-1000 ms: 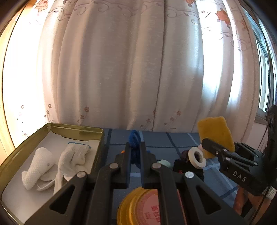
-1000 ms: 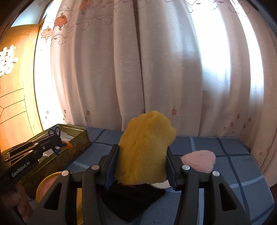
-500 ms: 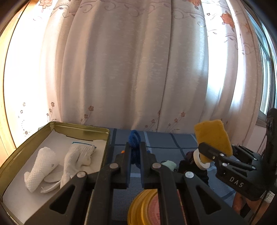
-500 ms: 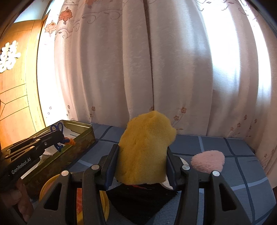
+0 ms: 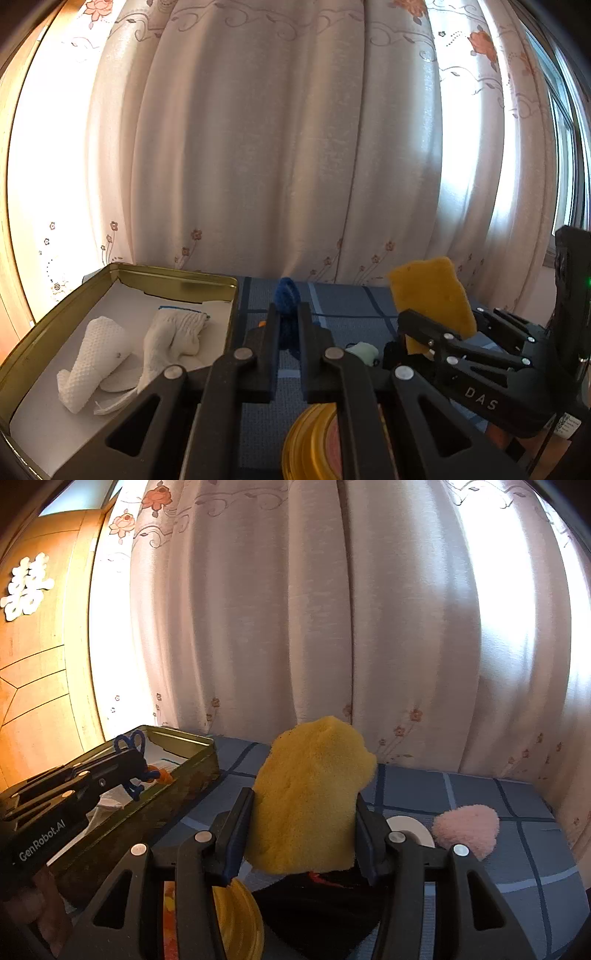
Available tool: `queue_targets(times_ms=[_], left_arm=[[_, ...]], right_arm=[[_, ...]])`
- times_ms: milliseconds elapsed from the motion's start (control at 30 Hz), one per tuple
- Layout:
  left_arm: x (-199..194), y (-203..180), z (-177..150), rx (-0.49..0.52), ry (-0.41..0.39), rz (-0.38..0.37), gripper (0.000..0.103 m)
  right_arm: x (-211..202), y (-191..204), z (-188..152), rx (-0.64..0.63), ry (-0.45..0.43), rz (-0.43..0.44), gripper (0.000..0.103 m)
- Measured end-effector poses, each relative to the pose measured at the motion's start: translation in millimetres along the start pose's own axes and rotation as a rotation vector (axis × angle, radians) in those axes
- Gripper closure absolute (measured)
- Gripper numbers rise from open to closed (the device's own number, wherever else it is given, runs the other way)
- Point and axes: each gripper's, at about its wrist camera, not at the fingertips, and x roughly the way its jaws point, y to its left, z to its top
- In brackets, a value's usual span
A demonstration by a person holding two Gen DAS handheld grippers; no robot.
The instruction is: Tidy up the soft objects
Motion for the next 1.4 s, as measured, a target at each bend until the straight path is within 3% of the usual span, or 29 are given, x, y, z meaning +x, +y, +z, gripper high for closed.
queue_targets(times_ms=[533,1000,1400], left_arm=[[-10.9,7.4,3.1,-0.019,-0.017,-0.014,0.097],[-19.6,18.5,8.9,-0.003,0.035,0.003,0.097],[-30.5,42.4,19.0,0.001,0.030,0.028,0.097]], right_arm=[[3.0,5.5,-1.3,-0.013,0.013,0.048,0.051],[9.3,13.5,1.7,-0.006,0.047,0.092,0.051],[-1.6,46.7,23.0,-0.033,0.042,0.151,0.051]])
